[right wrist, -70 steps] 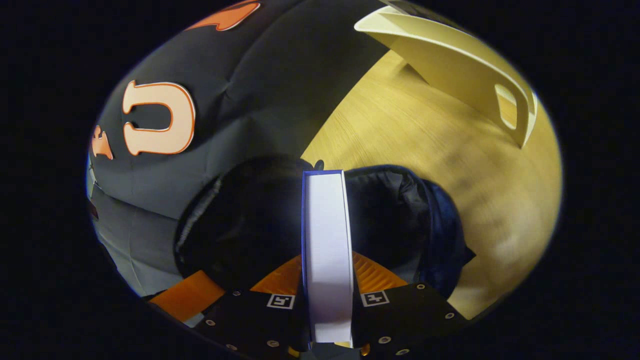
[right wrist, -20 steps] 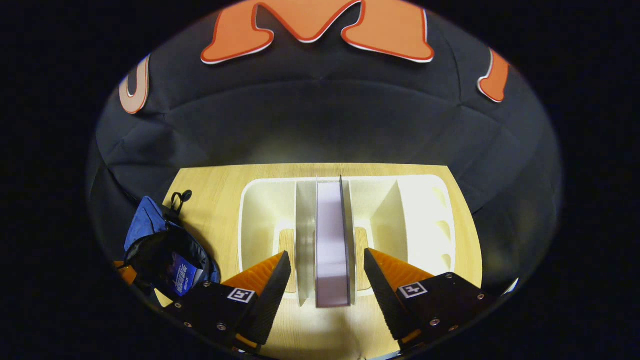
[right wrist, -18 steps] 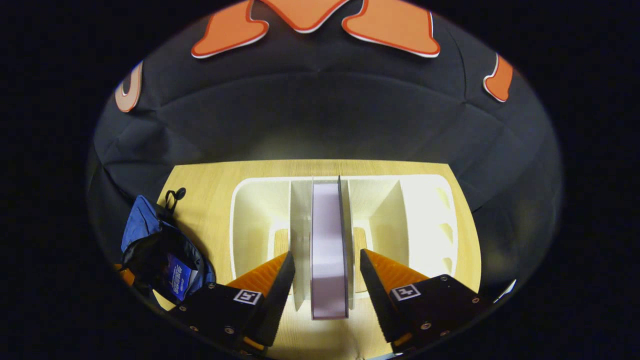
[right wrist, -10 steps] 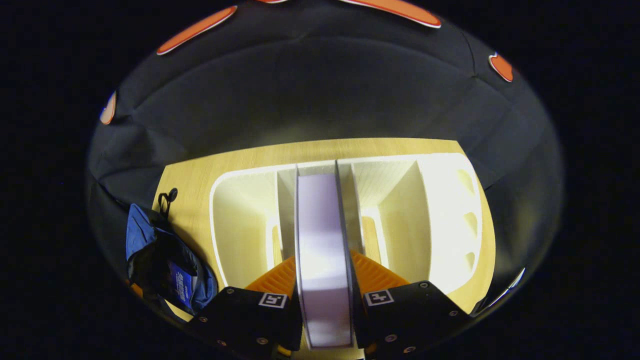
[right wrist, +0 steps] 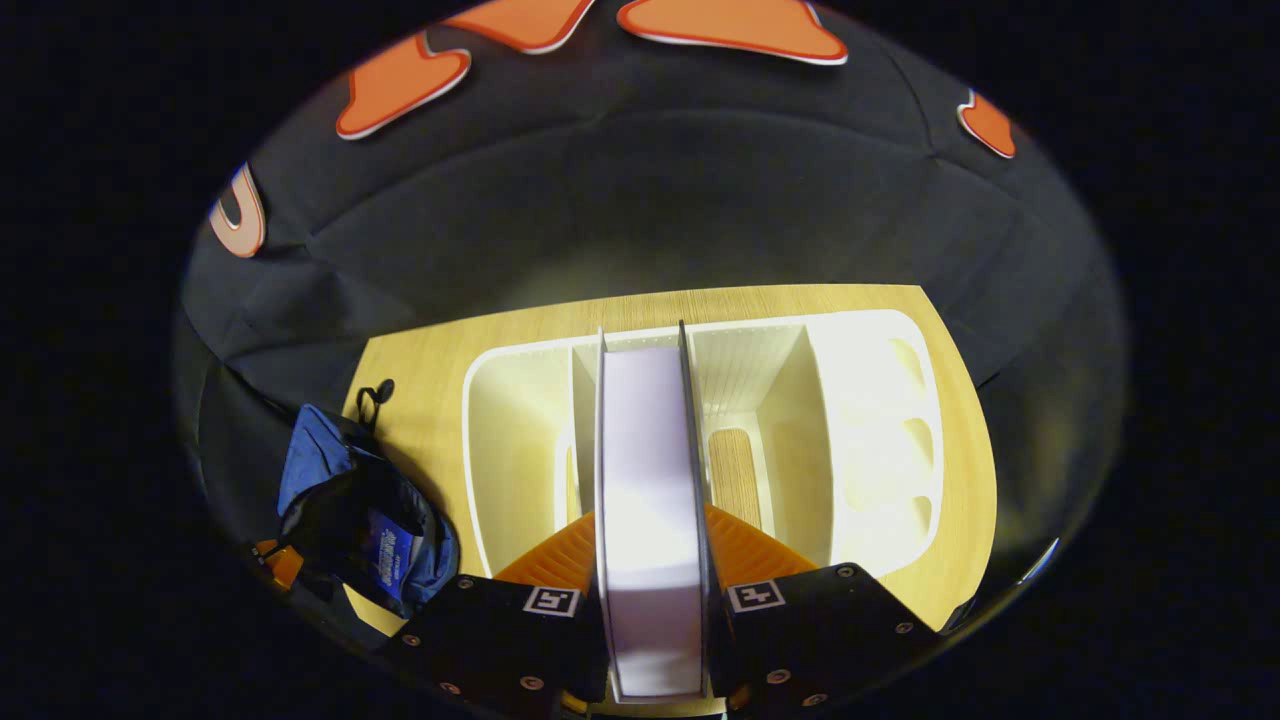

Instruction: Open the schoolbag, grab two books from the bookshelf and put them into the schoolbag.

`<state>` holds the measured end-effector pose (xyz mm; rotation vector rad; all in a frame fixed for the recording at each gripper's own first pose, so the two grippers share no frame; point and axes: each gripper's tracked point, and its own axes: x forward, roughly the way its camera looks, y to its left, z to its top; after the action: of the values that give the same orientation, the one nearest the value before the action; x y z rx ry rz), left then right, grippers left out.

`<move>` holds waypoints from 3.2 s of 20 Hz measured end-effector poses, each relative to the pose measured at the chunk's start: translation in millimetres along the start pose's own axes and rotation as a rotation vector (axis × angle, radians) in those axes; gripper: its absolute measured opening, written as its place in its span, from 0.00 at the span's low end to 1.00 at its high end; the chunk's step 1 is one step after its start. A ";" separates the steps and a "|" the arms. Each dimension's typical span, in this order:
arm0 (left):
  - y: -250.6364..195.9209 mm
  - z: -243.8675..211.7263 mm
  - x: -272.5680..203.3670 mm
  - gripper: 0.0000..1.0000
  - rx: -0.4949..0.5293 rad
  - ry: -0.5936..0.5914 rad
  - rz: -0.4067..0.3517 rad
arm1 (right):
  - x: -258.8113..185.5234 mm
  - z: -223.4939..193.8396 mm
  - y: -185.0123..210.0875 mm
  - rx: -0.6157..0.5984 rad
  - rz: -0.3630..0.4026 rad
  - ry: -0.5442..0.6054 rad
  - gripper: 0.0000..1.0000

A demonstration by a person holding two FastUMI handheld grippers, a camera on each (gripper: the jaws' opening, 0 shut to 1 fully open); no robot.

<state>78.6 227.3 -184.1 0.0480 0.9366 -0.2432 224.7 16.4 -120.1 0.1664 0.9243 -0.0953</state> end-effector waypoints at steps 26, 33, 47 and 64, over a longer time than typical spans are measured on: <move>12.7 9.4 -17.8 0.00 0.014 -0.046 0.038 | -118.1 -83.0 187.7 0.238 0.635 -0.019 0.39; 17.0 11.6 -18.2 0.00 0.004 -0.052 0.041 | -80.6 -119.3 246.6 0.284 0.661 0.059 0.38; 12.2 6.6 -11.5 0.01 -0.019 -0.025 0.017 | -10.3 -156.2 309.4 0.493 0.649 0.064 0.38; -0.7 1.1 -12.1 0.00 -0.022 -0.002 -0.020 | 42.2 -175.2 370.9 0.680 0.693 0.092 0.38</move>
<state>72.4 228.7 -173.7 0.0180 0.9379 -0.2514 169.1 412.7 -219.6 1.1162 0.8523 0.2491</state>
